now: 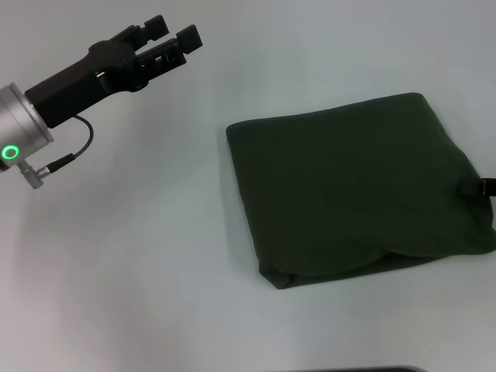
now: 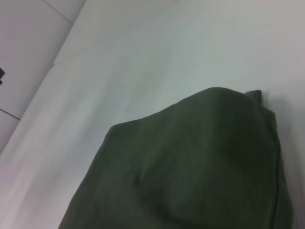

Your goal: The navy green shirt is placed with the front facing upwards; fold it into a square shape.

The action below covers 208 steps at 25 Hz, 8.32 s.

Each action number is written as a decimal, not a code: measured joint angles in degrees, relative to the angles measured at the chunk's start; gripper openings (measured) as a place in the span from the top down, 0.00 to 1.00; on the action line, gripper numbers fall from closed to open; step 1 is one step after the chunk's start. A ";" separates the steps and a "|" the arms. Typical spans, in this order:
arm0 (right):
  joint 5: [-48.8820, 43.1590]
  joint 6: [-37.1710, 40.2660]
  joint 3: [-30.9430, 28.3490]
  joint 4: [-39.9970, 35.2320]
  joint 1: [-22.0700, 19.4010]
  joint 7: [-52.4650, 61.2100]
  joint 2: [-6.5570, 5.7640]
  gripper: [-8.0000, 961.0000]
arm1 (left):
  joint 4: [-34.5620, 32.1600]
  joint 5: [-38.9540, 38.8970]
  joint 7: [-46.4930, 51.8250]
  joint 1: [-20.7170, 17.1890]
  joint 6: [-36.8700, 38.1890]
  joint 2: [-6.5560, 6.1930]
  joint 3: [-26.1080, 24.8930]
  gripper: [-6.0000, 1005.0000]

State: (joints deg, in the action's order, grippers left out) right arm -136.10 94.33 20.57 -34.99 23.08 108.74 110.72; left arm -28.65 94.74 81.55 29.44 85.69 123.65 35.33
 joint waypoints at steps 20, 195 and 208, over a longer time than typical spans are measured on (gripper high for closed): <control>7.22 6.98 9.56 -0.59 3.60 -6.97 2.71 0.99 | -0.01 0.00 0.00 0.06 -0.09 0.03 0.00 0.10; 8.23 -20.20 12.14 -0.68 7.37 0.22 5.25 0.95 | 0.09 -0.19 -0.86 0.35 -0.27 -0.27 0.00 0.10; 26.96 -9.45 7.91 -7.17 0.81 -6.67 4.34 0.93 | 0.08 -0.15 -0.85 -0.50 0.64 -0.27 -0.12 0.10</control>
State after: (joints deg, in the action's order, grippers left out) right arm -109.14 84.88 28.48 -42.15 23.89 102.07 115.06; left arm -28.56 94.58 80.70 28.94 86.33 123.38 35.21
